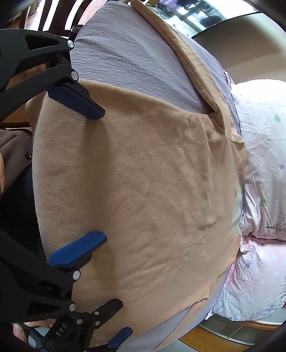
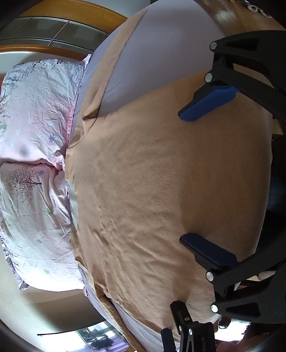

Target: Fold small clothes

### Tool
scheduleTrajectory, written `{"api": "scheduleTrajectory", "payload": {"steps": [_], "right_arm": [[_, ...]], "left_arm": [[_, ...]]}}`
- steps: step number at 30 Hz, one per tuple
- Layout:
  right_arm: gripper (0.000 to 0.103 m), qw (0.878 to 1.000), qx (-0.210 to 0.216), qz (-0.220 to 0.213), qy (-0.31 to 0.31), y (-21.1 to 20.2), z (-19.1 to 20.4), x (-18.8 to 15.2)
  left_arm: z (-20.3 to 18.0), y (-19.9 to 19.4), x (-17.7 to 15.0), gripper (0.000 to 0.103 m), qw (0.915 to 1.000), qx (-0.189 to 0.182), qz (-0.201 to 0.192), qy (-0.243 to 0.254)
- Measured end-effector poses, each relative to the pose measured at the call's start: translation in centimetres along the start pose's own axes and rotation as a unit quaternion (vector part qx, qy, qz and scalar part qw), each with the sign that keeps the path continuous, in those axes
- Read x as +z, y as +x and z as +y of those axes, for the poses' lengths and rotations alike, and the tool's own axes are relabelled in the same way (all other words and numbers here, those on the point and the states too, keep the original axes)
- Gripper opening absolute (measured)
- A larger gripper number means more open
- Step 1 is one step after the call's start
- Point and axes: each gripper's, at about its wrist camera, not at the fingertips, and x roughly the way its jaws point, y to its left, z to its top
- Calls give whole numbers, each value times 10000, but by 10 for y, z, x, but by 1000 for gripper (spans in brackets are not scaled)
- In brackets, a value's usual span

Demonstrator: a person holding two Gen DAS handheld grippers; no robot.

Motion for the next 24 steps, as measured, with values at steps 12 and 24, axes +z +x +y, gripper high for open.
{"api": "scheduleTrajectory", "payload": {"steps": [12, 24], "right_arm": [[101, 10000, 0, -9, 1, 2, 2, -3], [101, 10000, 0, -18, 1, 2, 2, -4]], "left_arm": [[0, 0, 0, 102, 10000, -8, -7, -5], [0, 0, 0, 102, 10000, -8, -15, -6]]}}
